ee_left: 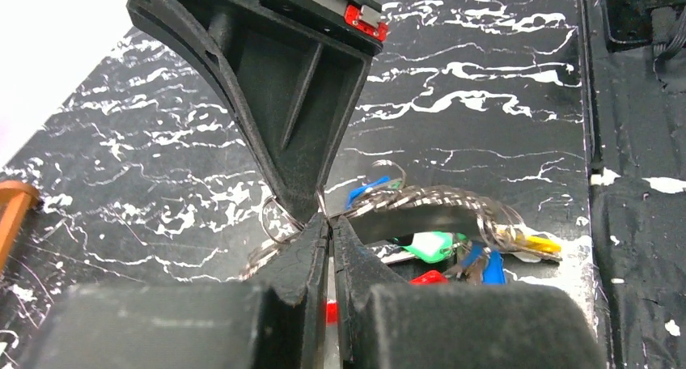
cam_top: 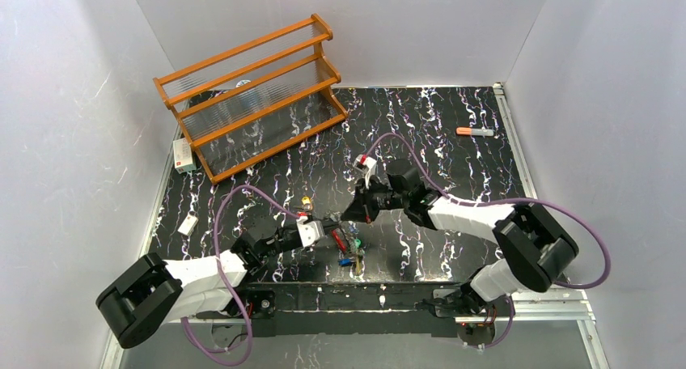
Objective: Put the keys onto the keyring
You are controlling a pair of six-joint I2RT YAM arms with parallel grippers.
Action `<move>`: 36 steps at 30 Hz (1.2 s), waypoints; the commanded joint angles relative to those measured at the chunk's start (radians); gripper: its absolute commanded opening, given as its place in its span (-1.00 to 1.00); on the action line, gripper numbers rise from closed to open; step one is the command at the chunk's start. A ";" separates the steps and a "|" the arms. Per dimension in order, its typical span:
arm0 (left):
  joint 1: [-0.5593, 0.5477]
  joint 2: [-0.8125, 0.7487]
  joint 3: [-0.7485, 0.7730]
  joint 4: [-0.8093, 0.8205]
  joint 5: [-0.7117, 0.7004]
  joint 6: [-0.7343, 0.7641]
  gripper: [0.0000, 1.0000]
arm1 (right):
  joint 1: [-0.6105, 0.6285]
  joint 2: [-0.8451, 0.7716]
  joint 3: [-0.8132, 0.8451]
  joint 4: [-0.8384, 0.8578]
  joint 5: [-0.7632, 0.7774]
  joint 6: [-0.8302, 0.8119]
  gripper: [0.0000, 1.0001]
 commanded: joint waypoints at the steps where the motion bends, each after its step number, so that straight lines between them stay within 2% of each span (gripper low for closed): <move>1: -0.008 0.009 0.040 0.056 0.022 -0.033 -1.00 | -0.078 0.054 0.030 0.002 -0.035 0.167 -0.89; 5: -0.008 0.002 0.038 0.056 -0.015 -0.076 -1.00 | -0.174 0.067 0.002 0.074 -0.169 0.246 -0.14; 7: -0.008 -0.007 0.037 0.055 -0.031 -0.096 -1.00 | -0.208 0.046 -0.019 0.107 -0.184 0.253 0.14; 9: -0.008 -0.020 0.035 0.054 -0.055 -0.120 -1.00 | -0.229 0.020 -0.034 0.118 -0.178 0.234 0.29; 15: -0.008 -0.086 0.028 0.037 -0.102 -0.189 -1.00 | -0.243 -0.026 -0.036 0.129 -0.168 0.097 0.34; 19: -0.008 -0.208 0.054 -0.045 -0.187 -0.199 -1.00 | -0.242 -0.034 -0.046 0.142 -0.168 0.003 0.34; 27: -0.006 -0.497 0.185 -0.544 -0.373 -0.014 -1.00 | -0.219 -0.017 -0.039 0.157 -0.187 -0.147 0.27; 36: -0.007 -0.708 0.399 -0.972 -0.472 0.112 -1.00 | -0.074 0.011 0.030 0.033 0.044 -0.099 0.23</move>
